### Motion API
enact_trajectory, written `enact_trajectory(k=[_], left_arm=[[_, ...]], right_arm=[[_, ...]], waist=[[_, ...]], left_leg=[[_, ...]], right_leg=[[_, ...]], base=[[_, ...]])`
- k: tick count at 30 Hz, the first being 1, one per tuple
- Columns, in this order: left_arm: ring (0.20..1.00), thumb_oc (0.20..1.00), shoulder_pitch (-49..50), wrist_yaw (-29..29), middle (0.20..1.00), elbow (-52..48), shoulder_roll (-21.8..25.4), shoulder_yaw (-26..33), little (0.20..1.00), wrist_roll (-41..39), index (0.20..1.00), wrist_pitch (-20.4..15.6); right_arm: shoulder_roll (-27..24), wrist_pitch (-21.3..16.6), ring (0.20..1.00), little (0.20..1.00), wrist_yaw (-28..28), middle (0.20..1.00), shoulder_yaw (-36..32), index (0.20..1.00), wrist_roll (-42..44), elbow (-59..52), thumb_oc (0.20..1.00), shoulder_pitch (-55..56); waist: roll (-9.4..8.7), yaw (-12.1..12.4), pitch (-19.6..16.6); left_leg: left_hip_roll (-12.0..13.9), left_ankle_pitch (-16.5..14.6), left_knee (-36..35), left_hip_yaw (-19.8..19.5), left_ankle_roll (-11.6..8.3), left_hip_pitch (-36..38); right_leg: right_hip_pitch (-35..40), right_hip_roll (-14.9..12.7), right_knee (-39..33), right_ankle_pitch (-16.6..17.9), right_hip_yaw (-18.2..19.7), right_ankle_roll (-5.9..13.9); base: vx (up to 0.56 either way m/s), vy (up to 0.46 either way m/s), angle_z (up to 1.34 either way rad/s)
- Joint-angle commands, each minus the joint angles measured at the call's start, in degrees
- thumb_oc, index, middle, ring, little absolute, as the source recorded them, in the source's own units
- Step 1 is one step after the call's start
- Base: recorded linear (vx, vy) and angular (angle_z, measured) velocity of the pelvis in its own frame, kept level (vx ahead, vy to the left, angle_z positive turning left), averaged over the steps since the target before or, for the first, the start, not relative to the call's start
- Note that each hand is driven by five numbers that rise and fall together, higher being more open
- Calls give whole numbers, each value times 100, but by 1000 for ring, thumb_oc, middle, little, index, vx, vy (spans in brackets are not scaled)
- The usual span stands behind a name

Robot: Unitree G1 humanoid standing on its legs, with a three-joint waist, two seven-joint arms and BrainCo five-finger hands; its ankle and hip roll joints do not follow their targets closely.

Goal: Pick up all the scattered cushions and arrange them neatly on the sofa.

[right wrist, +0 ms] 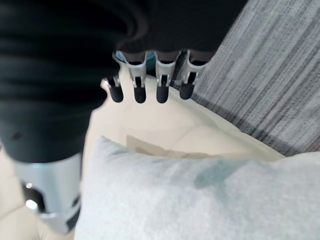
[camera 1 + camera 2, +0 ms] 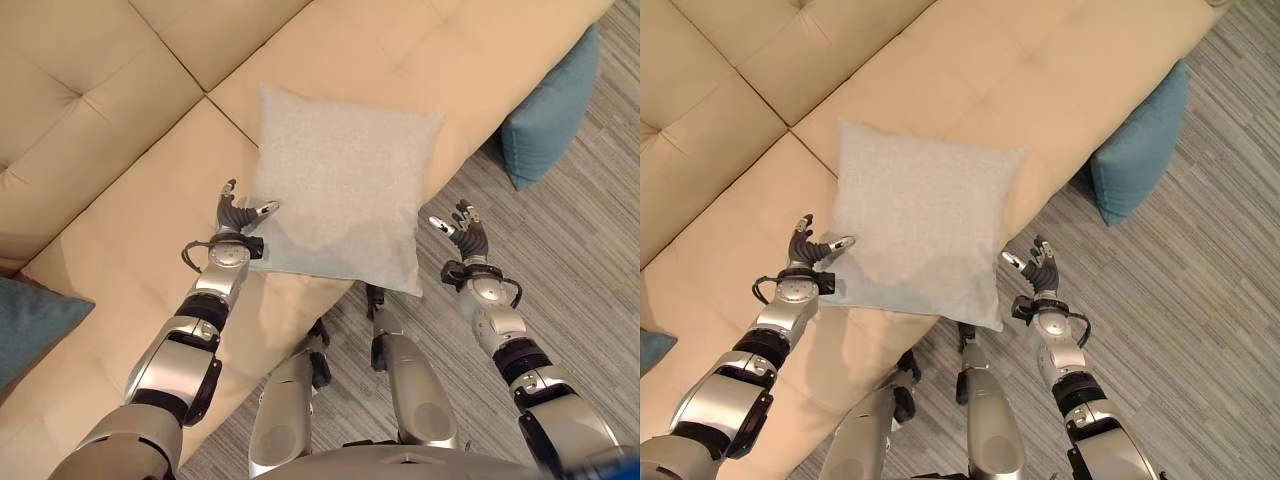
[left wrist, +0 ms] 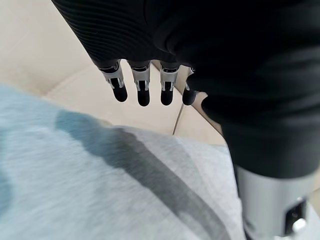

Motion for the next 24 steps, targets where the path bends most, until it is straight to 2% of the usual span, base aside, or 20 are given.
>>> enact_trajectory(k=[1, 3, 15, 18, 21, 24], left_arm=[[1000, 1000, 54, -15, 1000, -168, -24, -228, 1000, -133, 1000, -282], [1000, 1000, -34, -28, 1000, -196, -114, -332, 1000, -131, 1000, -283], [1000, 1000, -394, -13, 1000, -627, -416, -652, 1000, -246, 1000, -360], [1000, 1000, -371, -1, 1000, -752, -685, -775, 1000, -384, 1000, -413], [1000, 1000, -344, 9, 1000, -768, -817, -810, 1000, -503, 1000, -449], [1000, 1000, -231, 5, 1000, -800, -1170, -984, 1000, -789, 1000, -526]], right_arm=[[145, -372, 1000, 1000, 7, 1000, -125, 1000, 315, 35, 1000, -86], [161, -351, 1000, 1000, -49, 1000, -45, 1000, 273, 125, 1000, -294], [216, -255, 1000, 1000, -196, 1000, 113, 1000, 29, 532, 1000, -813], [400, -266, 1000, 1000, -176, 1000, 301, 1000, 66, 557, 1000, -954], [492, -305, 1000, 1000, -160, 1000, 391, 1000, 146, 542, 1000, -993], [732, -355, 1000, 1000, -122, 1000, 708, 1000, 219, 329, 1000, -1058]], waist=[[158, 72, -235], [217, 84, -123], [501, 109, -50], [595, 132, -36], [621, 144, -53], [629, 170, -124]], left_leg=[[40, -571, 668, -437, -355, -499], [0, -542, 701, -423, -355, -695], [-79, -397, 665, -461, -361, -1392], [-107, -368, 645, -470, -360, -1457], [-108, -356, 635, -478, -361, -1452], [-118, -342, 533, -524, -369, -1309]], right_leg=[[-334, -496, 724, -532, -78, 822], [-541, -520, 767, -519, -46, 818], [-1298, -607, 907, -483, 7, 828], [-1390, -603, 929, -489, 23, 822], [-1393, -602, 936, -487, 18, 822], [-1297, -576, 904, -484, -2, 816]], base=[[-31, 19, 3], [-45, 30, 3], [-13, 0, 2], [3, -2, 1], [13, -17, 5], [29, -56, 3]])
